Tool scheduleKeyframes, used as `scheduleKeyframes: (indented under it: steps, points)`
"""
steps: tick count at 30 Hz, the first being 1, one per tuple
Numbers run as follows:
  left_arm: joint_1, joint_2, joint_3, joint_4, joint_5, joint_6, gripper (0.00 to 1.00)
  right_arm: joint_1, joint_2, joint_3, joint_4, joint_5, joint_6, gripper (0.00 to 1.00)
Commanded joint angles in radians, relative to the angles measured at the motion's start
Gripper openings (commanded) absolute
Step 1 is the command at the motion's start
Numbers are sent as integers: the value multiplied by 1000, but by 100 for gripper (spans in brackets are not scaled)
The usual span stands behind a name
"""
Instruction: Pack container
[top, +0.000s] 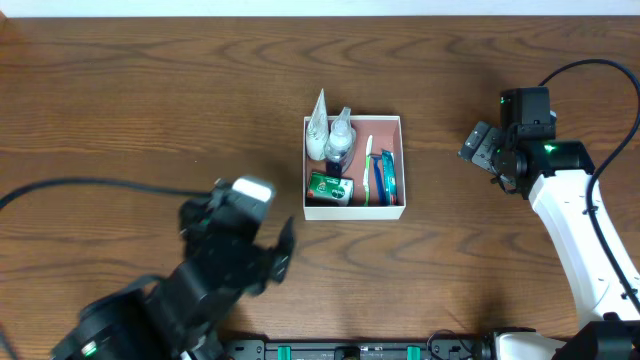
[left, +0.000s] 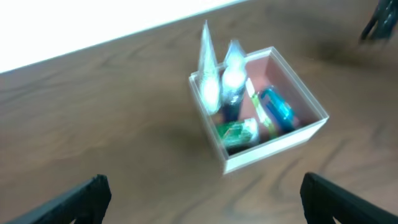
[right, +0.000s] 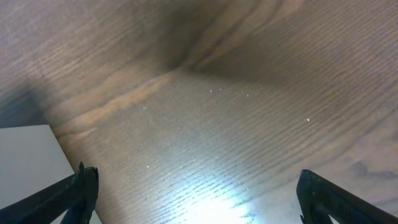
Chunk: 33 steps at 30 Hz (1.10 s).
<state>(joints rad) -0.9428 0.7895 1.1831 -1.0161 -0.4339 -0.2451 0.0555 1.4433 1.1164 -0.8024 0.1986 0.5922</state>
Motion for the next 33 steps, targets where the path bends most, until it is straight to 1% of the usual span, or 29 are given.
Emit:
scheduleKeyframes:
  steps: [1, 4, 7, 10, 12, 16, 20, 24, 27, 33]
  points:
    - [2, -66, 12, -108, -24, 41, 98, -9, 3, 0, -2, 11, 13, 99]
    - [2, -105, 12, -168, -24, 21, 98, -9, 3, 0, -2, 11, 13, 99]
    - [7, -148, -17, -172, -23, -5, 98, -9, 3, 0, -2, 11, 13, 99]
    - [77, -205, -89, -133, -23, -82, 98, -9, 3, 0, -2, 11, 13, 99]
    - [147, -252, -170, -72, -23, -116, 98, -9, 3, 0, -2, 11, 13, 99]
    - [290, -327, -339, 140, -22, -124, 98, -9, 3, 0, -2, 11, 13, 99]
    - [440, -394, -520, 423, -15, -124, 98, -9, 3, 0, -2, 11, 13, 99]
    - [573, -454, -702, 682, 54, -124, 98, -9, 3, 0, -2, 11, 13, 99]
    - [651, -496, -814, 818, 127, -123, 98, -9, 3, 0, -2, 11, 13, 99]
    - [771, -589, -983, 1011, 252, -123, 98, -9, 3, 0, -2, 11, 13, 99]
